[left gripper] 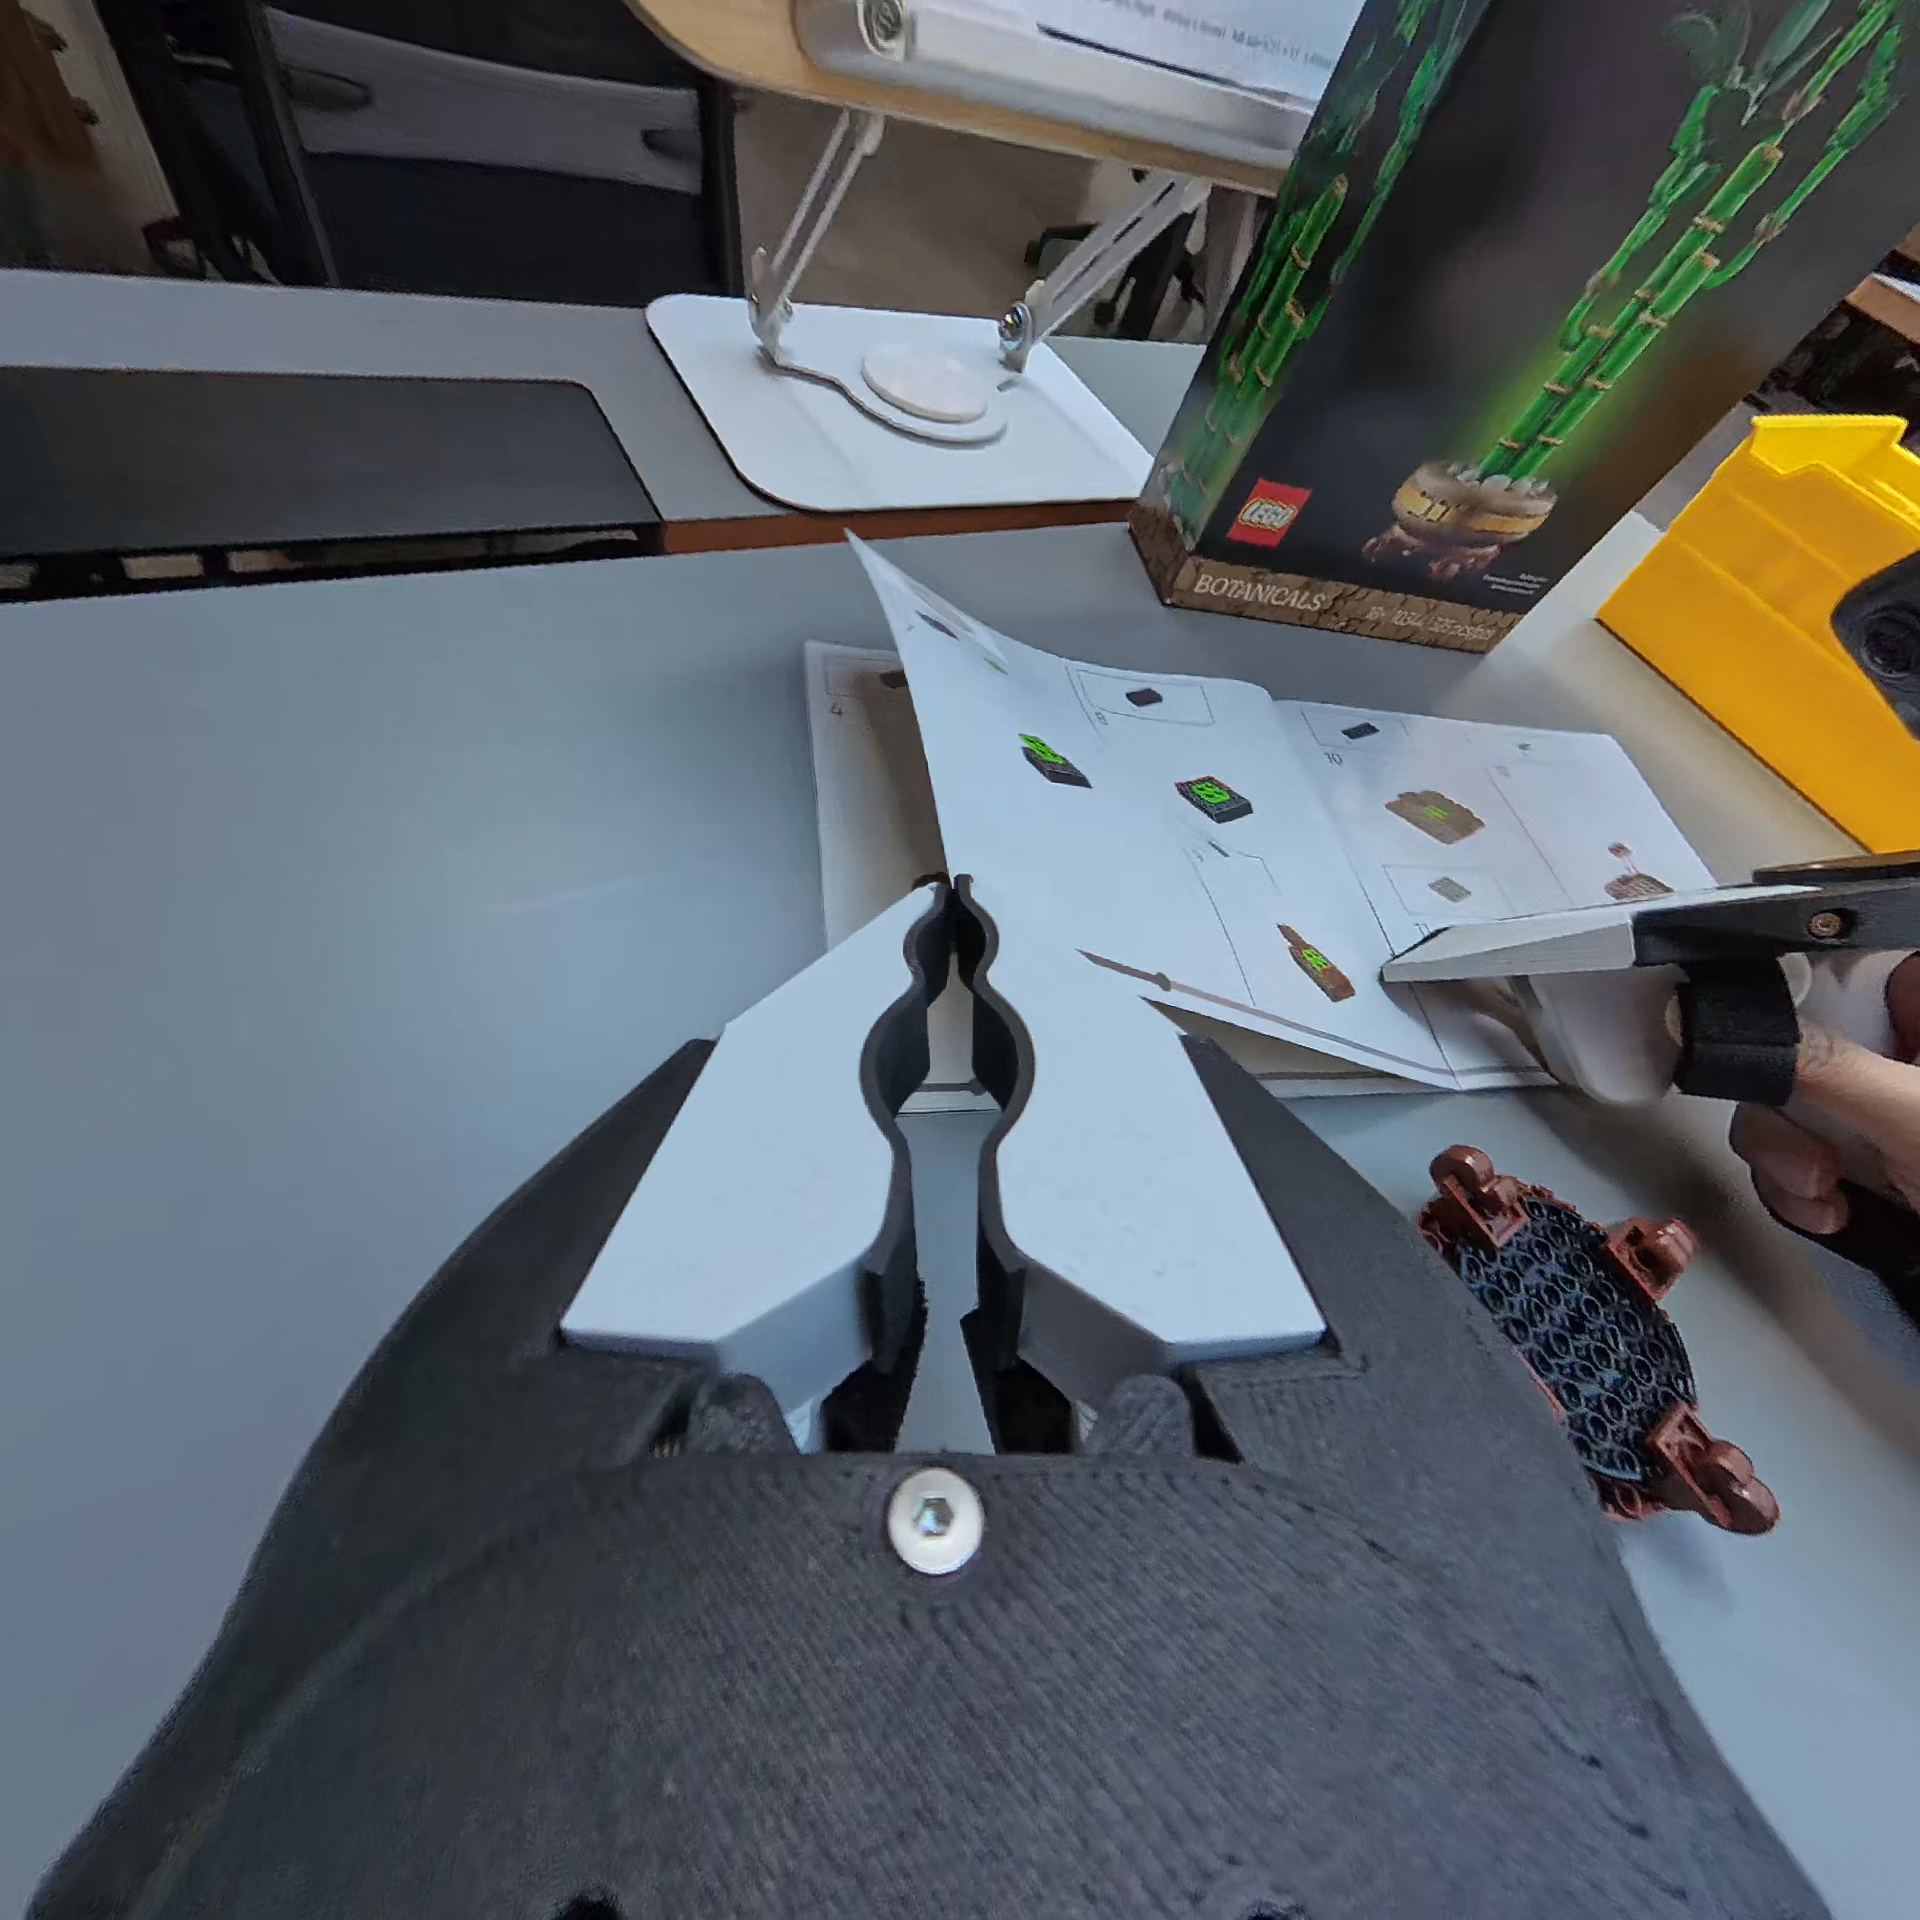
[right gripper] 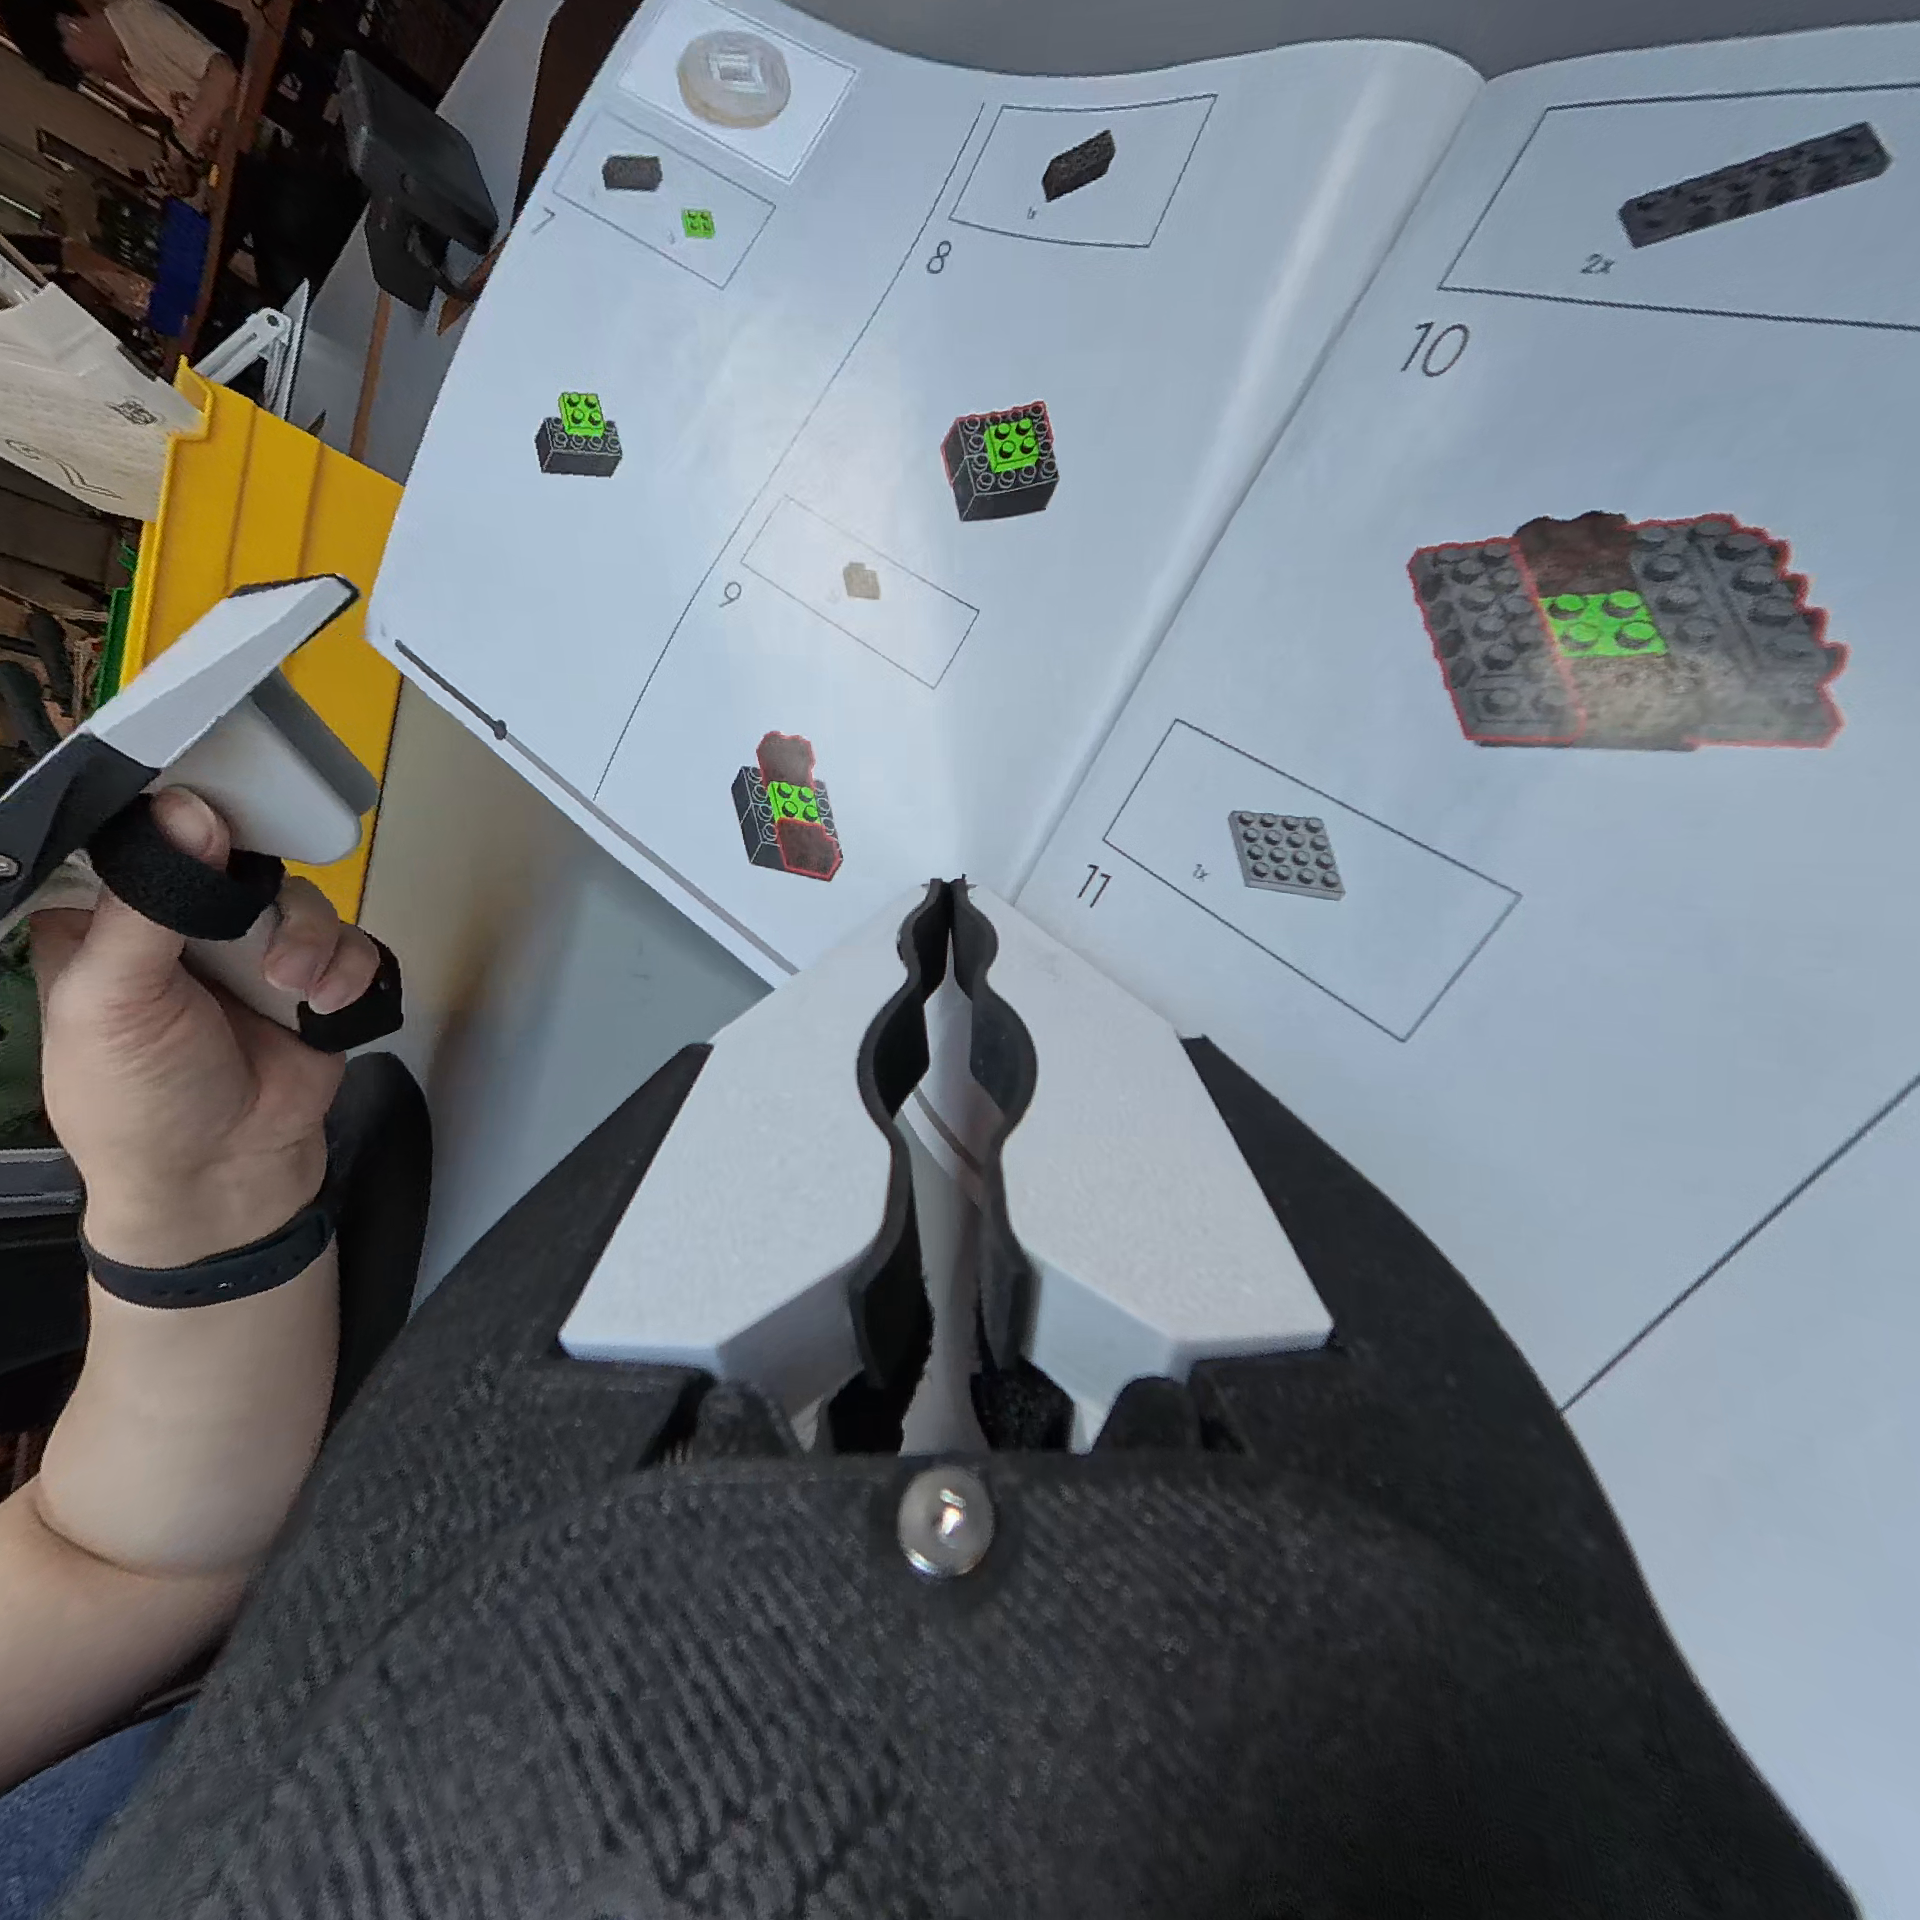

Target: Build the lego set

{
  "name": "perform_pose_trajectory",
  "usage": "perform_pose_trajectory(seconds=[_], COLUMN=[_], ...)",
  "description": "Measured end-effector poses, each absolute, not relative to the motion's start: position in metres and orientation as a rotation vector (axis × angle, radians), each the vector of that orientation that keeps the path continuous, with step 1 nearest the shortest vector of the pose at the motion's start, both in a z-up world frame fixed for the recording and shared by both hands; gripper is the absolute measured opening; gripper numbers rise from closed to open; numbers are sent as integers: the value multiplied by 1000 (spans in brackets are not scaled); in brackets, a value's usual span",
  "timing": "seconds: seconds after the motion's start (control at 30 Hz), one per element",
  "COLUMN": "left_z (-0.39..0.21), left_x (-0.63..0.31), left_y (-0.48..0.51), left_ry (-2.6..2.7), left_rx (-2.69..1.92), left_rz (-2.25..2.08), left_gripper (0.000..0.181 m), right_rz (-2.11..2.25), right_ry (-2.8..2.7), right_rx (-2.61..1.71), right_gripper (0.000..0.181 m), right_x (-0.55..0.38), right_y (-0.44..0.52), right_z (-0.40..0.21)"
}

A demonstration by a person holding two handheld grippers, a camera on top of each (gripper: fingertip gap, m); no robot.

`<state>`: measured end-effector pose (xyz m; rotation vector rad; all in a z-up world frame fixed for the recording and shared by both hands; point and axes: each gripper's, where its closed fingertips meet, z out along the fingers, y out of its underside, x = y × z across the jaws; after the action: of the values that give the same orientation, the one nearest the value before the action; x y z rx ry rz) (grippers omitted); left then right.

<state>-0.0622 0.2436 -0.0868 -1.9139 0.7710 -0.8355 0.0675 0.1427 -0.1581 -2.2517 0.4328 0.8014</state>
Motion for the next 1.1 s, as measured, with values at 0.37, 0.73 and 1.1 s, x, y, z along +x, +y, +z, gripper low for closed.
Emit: perform_pose_trajectory(seconds=[0.37, 0.73, 1.1], left_z=[-107, -152, -141], left_x=[-71, -65, -47], left_y=[255, 255, 227], left_ry=[793, 893, 964], left_rx=[-1986, -2157, -2134], left_rz=[-759, -753, -979], left_gripper=[2, 4, 0], right_rz=[772, 740, 719], right_ry=[396, 374, 364], right_rx=[-2274, -2286, -2296], right_gripper=[0, 0, 0], right_x=[67, 68, 70], right_y=[143, 142, 140], right_z=[-158, -158, -158])
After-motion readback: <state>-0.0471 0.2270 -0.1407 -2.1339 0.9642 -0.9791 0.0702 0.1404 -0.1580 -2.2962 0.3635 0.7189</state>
